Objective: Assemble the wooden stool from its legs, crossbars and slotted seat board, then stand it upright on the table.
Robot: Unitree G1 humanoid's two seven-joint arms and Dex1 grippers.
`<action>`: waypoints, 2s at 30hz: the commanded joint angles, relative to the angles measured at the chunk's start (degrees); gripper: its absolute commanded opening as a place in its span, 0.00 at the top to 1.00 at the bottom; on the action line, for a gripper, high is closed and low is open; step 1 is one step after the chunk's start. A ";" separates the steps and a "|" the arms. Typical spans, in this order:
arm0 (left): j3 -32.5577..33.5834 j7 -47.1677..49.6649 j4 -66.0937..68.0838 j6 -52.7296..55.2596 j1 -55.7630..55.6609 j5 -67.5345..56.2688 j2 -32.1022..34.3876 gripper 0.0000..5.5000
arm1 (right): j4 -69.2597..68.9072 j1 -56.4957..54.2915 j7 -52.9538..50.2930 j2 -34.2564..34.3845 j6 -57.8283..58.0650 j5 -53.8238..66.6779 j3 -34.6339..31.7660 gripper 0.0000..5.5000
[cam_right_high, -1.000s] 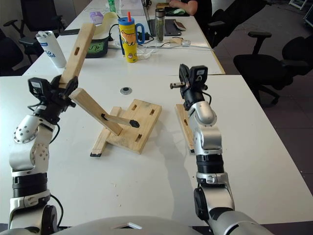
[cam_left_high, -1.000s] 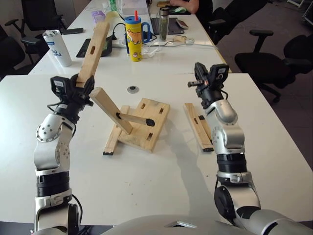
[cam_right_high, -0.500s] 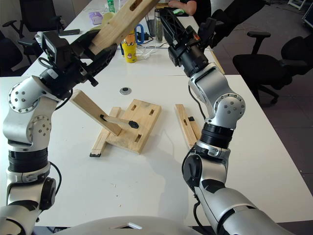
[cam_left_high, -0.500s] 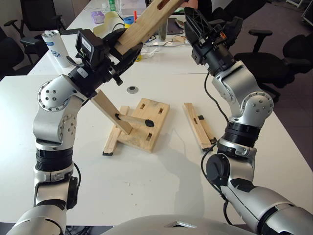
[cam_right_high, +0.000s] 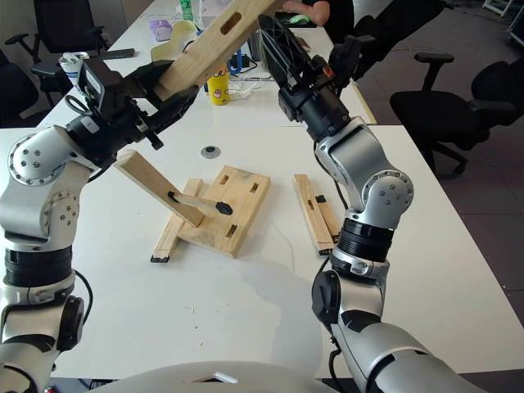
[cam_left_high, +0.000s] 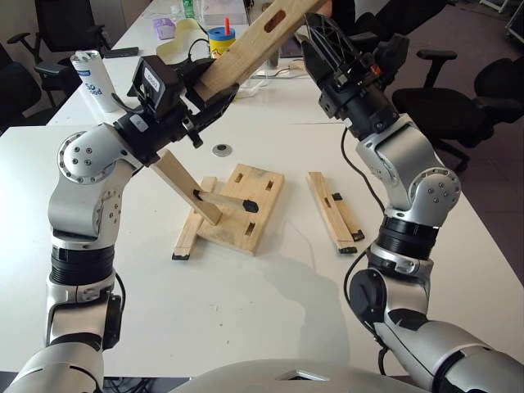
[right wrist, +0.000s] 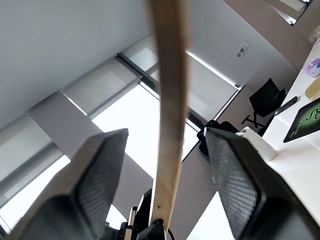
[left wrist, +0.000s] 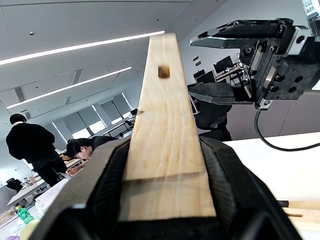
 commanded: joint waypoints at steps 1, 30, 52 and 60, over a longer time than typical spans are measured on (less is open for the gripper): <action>-0.26 -1.06 -0.68 0.03 -0.78 0.50 1.41 0.63 | -0.23 0.87 0.19 -0.76 -0.97 0.54 0.77 0.48; -4.78 -6.66 -0.39 -3.87 2.07 5.56 3.61 0.63 | 3.04 -1.51 1.07 -4.64 -6.04 2.54 0.37 0.72; 3.35 -3.45 -2.12 2.43 -2.18 -6.97 1.51 0.34 | 6.66 -0.70 0.31 -5.29 -12.96 -5.62 -1.10 0.81; 24.39 8.69 9.87 8.83 -6.97 -20.38 5.60 0.34 | 14.08 -0.04 -1.40 -5.77 -17.56 -15.97 -2.95 0.81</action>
